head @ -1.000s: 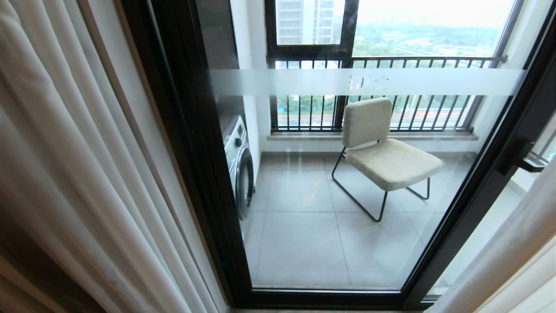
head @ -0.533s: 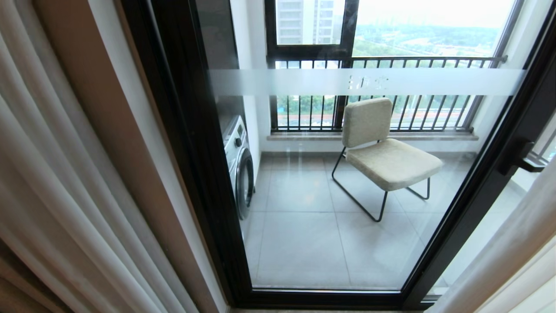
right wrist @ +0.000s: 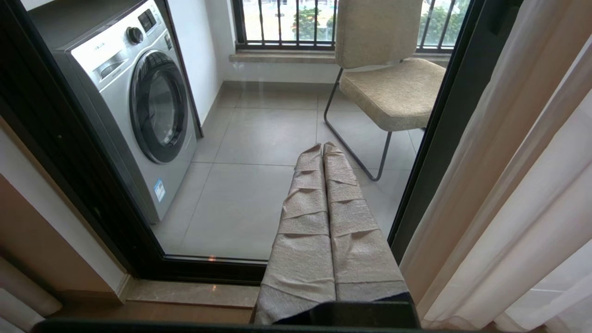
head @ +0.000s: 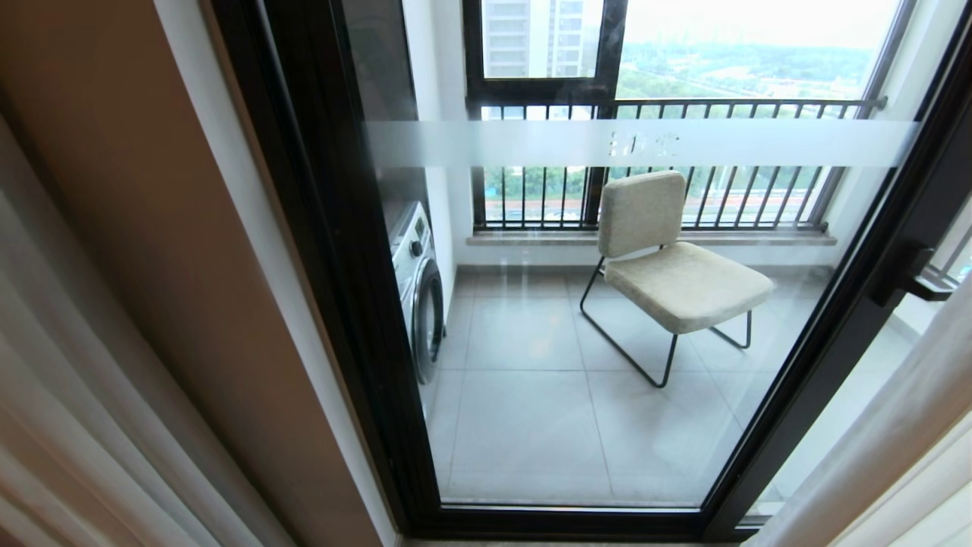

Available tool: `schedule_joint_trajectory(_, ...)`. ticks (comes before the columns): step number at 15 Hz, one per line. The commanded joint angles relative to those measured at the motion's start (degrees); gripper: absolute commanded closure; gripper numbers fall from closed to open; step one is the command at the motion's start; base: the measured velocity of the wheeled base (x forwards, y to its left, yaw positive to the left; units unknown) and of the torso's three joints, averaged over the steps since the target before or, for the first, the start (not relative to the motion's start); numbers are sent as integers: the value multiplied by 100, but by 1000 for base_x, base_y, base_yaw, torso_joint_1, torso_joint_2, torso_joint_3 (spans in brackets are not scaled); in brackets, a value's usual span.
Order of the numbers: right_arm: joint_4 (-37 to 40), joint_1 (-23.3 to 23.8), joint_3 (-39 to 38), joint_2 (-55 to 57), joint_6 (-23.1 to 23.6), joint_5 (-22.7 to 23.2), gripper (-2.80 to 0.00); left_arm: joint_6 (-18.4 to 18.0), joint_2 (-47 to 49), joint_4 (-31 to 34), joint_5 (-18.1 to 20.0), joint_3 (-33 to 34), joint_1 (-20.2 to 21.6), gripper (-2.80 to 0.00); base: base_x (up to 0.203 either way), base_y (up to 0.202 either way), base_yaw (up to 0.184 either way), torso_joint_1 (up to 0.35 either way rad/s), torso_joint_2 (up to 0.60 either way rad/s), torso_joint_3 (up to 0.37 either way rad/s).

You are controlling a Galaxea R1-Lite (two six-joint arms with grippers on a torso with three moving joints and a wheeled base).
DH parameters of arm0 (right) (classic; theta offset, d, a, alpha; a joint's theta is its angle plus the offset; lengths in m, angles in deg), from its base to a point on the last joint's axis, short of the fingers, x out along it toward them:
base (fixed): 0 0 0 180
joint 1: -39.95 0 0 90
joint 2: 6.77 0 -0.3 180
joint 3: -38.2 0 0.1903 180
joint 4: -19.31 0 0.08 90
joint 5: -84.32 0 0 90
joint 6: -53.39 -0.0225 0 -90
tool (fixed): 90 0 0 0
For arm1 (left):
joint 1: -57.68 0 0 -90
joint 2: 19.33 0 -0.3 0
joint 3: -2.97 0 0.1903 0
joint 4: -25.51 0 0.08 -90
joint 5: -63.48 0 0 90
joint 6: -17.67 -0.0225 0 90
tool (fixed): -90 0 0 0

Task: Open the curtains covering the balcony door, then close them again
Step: Pull the inner curtains open on both sides

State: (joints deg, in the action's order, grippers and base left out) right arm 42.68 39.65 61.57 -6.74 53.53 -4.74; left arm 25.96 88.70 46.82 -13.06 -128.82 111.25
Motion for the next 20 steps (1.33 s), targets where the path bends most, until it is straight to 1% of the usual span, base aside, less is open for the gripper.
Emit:
schedule_joint_trajectory(1,-1,-5,0,-2,3,3,0,6,392,-6,25,-242,234,0,0,0,0,0,0,0)
schedule_joint_trajectory(4,-1,-5,0,-2,3,3,0,-6,388,-9,34,-311,282,0,0,0,0,0,0,0)
schedule_joint_trajectory(6,-1,-5,0,-2,3,3,0,-29,347,-23,131,-367,189,0,0,0,0,0,0,0)
schedule_joint_trajectory(8,-1,-5,0,-2,3,3,0,-38,275,-23,671,-454,106,0,0,0,0,0,0,0)
schedule_joint_trajectory(9,-1,-5,0,-2,3,3,0,-38,209,-23,859,-473,36,0,0,0,0,0,0,0)
schedule_joint_trajectory(11,-1,-5,0,-2,3,3,0,-46,36,-23,1018,-470,-136,0,0,0,0,0,0,0)
schedule_joint_trajectory(14,-1,-5,0,-2,3,3,0,-47,-97,-34,1036,-470,-534,0,0,0,0,0,0,0)
schedule_joint_trajectory(15,-1,-5,0,-2,3,3,0,-47,-156,-116,1036,-470,-629,0,0,0,0,0,0,0)
schedule_joint_trajectory(17,-1,-5,0,-2,3,3,0,-12,-160,-557,1040,-436,-836,0,0,0,0,0,0,0)
schedule_joint_trajectory(18,-1,-5,0,-2,3,3,0,-4,-159,-664,1044,-435,-938,0,0,0,0,0,0,0)
schedule_joint_trajectory(20,-1,-5,0,-2,3,3,0,-3,-171,-684,1038,-445,-1187,0,0,0,0,0,0,0)
